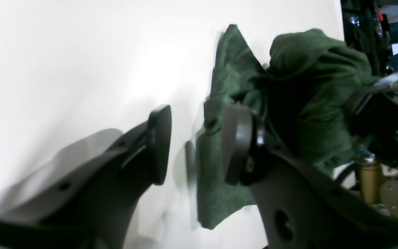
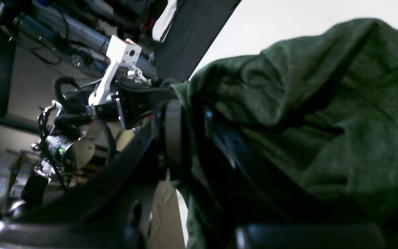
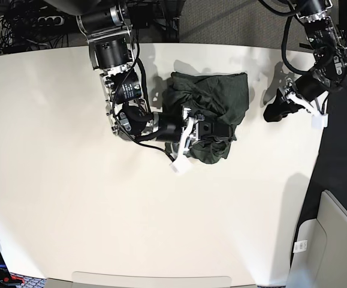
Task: Fold the T-shirt properly
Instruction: 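Grasp the shirt end with the right gripper and fold it toward the left gripper, then press and tuck the folded fabric with both grippers into a compact bundle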
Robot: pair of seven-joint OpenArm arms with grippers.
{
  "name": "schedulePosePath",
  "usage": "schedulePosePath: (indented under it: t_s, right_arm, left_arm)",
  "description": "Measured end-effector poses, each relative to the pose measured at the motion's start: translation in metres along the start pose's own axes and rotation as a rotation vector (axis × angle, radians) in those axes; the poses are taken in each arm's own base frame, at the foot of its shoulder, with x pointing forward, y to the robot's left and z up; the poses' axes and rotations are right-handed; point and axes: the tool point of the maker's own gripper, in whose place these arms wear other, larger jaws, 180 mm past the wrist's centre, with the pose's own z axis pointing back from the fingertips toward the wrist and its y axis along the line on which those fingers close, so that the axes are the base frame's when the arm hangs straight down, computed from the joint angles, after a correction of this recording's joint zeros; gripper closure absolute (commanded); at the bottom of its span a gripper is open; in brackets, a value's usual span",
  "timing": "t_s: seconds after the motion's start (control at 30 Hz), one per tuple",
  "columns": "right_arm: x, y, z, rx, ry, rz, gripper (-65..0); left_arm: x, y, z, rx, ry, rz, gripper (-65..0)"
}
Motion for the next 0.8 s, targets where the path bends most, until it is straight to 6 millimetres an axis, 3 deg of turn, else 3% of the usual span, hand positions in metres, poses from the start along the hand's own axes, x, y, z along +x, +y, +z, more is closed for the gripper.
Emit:
schedulePosePath:
  t_s: [0.17,0.23,0.37,0.47,0.57,0.7,0.8]
  right_arm:
    - [-0.013,-0.002,-0.018,-0.008,0.104,-0.028,-4.7]
    - [-0.014,-0.003,-0.022,-0.017,0.111,-0.059,-11.4]
    - [-0.017,-0.005,-0.020,-0.028,0.118,-0.077,-32.5]
    - [-0.015,-0.002,-0.020,-0.021,0.115,-0.070,-40.1]
    - [-0.012,0.017,-0.016,-0.004,0.149,0.026,-40.6]
    - [0.019,0.052,-0.009,0.082,0.073,0.231,-40.6]
    - [0.014,0.043,0.006,0.043,0.072,0.237,-40.6]
  left_arm:
    - [-0.009,0.003,0.002,0.007,0.020,0.011,-24.0]
    - [-0.010,0.002,0.001,0.006,0.020,0.011,-24.0]
    - [-0.010,0.002,0.001,0.005,0.020,0.011,-24.0]
    - [-0.009,0.002,0.001,0.005,0.020,0.010,-24.0]
    - [-0.010,0.002,0.001,0.006,0.020,0.010,-24.0]
    - [-0.009,0.002,0.001,0.005,0.019,0.010,-24.0]
    - [-0.010,0.002,0.001,0.006,0.021,0.010,-24.0]
